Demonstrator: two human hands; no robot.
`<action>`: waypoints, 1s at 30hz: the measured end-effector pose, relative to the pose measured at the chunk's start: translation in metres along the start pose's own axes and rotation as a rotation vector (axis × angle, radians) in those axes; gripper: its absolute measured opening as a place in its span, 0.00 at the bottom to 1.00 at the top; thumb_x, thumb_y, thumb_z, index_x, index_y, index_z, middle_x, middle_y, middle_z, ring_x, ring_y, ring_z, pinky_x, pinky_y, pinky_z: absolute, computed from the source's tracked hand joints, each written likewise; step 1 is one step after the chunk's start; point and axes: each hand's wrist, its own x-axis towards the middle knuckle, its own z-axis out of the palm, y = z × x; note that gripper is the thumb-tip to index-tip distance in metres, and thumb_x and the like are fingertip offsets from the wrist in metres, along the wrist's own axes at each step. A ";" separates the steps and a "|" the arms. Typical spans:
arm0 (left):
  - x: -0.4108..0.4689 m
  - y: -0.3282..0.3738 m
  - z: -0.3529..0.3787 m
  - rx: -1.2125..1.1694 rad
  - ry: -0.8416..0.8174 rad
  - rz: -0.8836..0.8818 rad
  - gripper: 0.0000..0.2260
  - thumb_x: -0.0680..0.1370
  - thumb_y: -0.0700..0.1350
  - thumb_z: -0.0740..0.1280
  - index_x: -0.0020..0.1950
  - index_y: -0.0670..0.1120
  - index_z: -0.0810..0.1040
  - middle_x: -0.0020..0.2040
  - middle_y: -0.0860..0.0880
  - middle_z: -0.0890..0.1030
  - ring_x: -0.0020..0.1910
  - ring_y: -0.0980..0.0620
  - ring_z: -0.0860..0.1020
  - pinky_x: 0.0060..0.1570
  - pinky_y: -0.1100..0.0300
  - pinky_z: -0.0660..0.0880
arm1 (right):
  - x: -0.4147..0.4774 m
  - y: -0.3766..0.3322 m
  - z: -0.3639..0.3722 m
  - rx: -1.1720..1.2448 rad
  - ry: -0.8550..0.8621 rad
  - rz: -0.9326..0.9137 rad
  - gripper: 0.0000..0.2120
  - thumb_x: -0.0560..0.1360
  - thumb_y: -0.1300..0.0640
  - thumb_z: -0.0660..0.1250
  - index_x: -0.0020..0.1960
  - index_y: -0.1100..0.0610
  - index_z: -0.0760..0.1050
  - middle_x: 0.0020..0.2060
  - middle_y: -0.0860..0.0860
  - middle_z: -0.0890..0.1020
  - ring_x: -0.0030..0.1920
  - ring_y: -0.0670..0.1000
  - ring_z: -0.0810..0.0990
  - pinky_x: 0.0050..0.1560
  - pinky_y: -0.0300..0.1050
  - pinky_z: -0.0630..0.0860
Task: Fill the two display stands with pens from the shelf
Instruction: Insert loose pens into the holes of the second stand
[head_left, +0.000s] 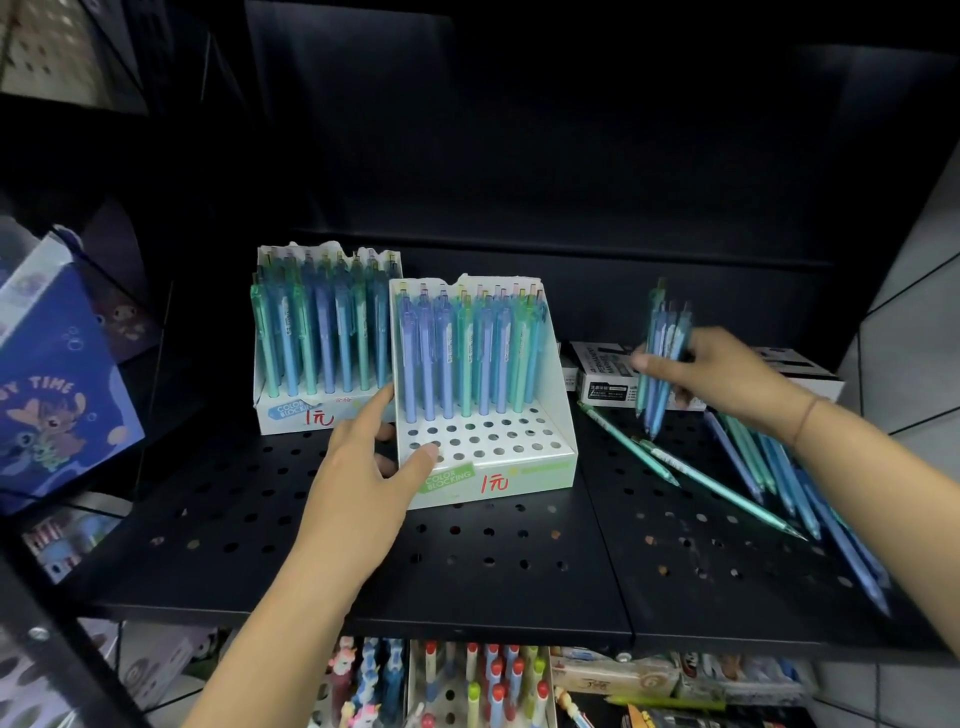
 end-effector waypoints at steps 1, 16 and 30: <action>0.000 0.001 0.000 0.001 0.000 -0.001 0.30 0.77 0.52 0.67 0.76 0.61 0.56 0.59 0.55 0.70 0.47 0.55 0.73 0.45 0.61 0.69 | 0.000 0.004 0.000 -0.015 -0.007 0.027 0.14 0.74 0.49 0.69 0.50 0.59 0.80 0.32 0.50 0.80 0.27 0.47 0.73 0.31 0.39 0.74; -0.014 0.037 -0.002 -0.065 0.209 0.330 0.15 0.77 0.56 0.61 0.64 0.59 0.69 0.55 0.59 0.74 0.50 0.62 0.75 0.45 0.71 0.71 | -0.030 -0.073 0.016 0.382 -0.147 -0.112 0.12 0.73 0.53 0.68 0.48 0.62 0.80 0.32 0.52 0.82 0.27 0.48 0.73 0.29 0.36 0.74; -0.017 0.050 0.008 -0.381 -0.338 0.098 0.13 0.82 0.49 0.57 0.48 0.43 0.76 0.34 0.50 0.79 0.31 0.54 0.76 0.33 0.63 0.72 | -0.042 -0.124 0.069 0.445 -0.316 -0.295 0.17 0.72 0.57 0.72 0.56 0.64 0.72 0.32 0.55 0.77 0.26 0.47 0.70 0.23 0.38 0.69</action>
